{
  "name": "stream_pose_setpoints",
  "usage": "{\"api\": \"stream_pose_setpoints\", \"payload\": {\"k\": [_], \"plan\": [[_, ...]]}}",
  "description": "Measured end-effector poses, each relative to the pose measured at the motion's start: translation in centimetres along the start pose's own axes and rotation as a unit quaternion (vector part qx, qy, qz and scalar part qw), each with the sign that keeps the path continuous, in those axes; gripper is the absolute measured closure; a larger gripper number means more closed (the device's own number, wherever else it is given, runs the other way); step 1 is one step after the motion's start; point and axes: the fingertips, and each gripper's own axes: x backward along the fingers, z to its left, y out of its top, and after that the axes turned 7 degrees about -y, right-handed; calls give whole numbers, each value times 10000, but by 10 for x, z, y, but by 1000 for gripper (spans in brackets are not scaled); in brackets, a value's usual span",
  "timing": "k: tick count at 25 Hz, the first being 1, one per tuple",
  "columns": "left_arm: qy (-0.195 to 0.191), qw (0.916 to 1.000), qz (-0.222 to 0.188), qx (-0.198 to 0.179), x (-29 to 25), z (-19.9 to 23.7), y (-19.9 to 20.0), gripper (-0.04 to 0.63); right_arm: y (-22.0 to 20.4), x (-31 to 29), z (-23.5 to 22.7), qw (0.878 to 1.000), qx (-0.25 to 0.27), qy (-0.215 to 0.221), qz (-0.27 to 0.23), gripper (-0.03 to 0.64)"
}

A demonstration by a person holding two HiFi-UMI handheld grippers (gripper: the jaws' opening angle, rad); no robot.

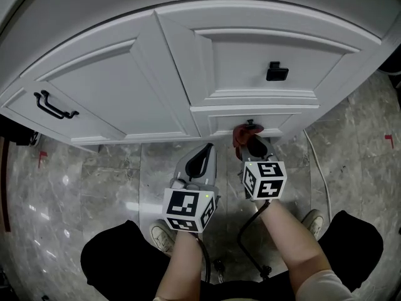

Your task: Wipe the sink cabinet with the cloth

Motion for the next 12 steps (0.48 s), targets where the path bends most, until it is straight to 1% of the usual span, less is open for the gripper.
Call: {"api": "stream_pose_setpoints", "payload": {"k": [2, 5, 9, 12], "plan": [[-17, 10000, -71, -5, -7, -8, 5, 595, 1, 5, -20, 9998, -40, -175, -9, 526], [-102, 9997, -192, 100, -17, -22, 10, 595, 2, 13, -50, 9991, -104, -417, 3, 526], [-148, 9998, -39, -112, -29, -36, 7, 595, 3, 21, -78, 9982, -19, -591, 26, 526], [-142, 9998, 41, -167, -32, -42, 3, 595, 1, 27, -98, 9972, 45, -741, 51, 526]]}}
